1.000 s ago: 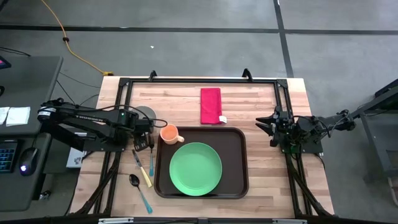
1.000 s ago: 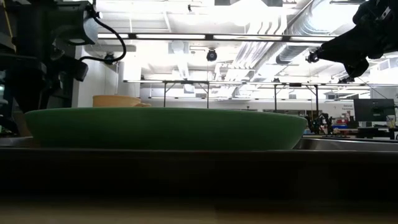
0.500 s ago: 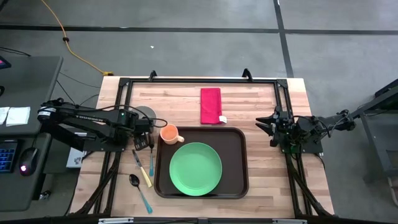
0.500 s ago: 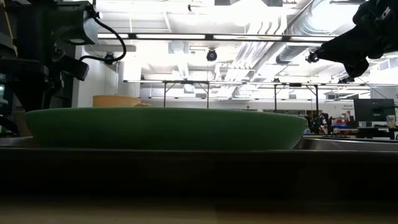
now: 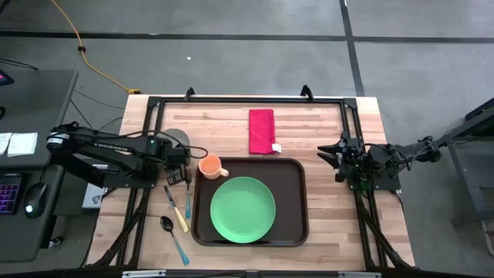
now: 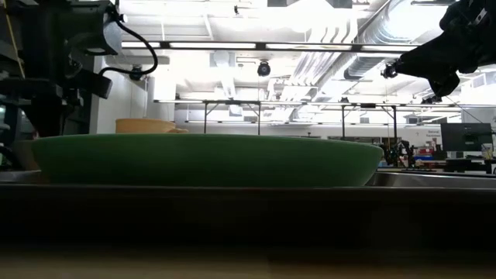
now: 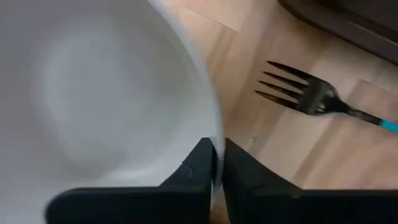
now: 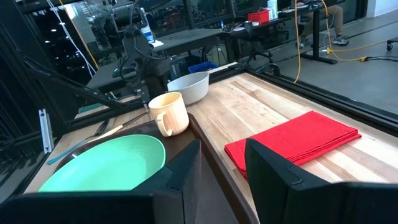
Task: Set up tray
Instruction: Put the gray bowl on the green plate
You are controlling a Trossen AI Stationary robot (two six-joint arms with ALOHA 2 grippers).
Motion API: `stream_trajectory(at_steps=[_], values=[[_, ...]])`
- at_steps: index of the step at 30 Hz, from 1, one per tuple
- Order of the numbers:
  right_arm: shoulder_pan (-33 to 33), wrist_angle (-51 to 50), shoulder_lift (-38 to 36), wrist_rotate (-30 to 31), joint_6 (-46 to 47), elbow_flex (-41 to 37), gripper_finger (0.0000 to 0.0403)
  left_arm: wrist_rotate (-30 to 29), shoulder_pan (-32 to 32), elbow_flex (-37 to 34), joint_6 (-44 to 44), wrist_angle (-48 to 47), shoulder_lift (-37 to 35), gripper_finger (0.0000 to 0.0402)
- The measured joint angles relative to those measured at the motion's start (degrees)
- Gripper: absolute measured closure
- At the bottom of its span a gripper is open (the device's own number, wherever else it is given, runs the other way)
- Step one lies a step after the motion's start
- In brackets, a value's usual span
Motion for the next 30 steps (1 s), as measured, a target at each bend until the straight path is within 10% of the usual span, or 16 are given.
stream_trajectory(at_steps=[30], values=[[-0.02,0.26,0.00,0.00,0.38,0.00,0.0299,-2.66,0.02,5.33,2.80,-3.61,-0.09,0.0383]])
